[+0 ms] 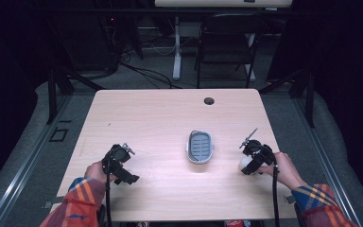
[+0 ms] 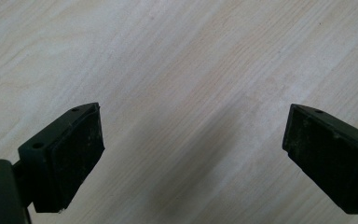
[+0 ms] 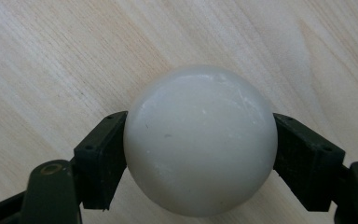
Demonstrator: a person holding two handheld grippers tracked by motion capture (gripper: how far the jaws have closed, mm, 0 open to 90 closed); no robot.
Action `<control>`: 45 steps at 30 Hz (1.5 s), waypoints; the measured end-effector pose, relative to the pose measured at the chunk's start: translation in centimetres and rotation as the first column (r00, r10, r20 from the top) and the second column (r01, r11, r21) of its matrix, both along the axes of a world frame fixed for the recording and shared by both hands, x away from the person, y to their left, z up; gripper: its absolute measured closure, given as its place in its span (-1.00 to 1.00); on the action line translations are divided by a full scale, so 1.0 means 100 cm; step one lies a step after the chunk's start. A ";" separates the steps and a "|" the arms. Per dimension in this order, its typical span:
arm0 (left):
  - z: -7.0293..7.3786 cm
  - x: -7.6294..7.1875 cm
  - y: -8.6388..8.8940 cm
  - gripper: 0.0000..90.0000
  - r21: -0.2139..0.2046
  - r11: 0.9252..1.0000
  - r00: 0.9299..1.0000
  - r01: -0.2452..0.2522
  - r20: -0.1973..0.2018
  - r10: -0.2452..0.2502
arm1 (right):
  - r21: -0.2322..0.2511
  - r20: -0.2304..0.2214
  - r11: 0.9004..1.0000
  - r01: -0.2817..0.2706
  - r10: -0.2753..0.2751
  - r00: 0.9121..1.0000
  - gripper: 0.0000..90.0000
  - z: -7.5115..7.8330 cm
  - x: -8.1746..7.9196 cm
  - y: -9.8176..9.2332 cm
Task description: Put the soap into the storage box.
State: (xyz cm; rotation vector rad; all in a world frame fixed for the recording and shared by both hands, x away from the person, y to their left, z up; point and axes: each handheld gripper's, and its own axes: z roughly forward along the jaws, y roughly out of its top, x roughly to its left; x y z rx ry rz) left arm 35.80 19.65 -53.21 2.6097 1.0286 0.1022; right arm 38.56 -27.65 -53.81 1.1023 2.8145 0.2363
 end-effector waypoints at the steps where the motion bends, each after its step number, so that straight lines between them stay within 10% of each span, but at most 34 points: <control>1: 0.000 0.000 0.000 -0.89 0.000 1.000 1.000 0.000 0.000 0.000 | 0.003 0.001 1.000 0.002 -0.002 1.000 -0.48 0.000 0.000 0.000; 45: 0.001 0.000 0.001 -0.88 0.011 1.000 1.000 0.001 0.022 -0.002 | -0.025 0.039 0.995 -0.101 0.102 0.994 -0.47 0.012 0.008 0.033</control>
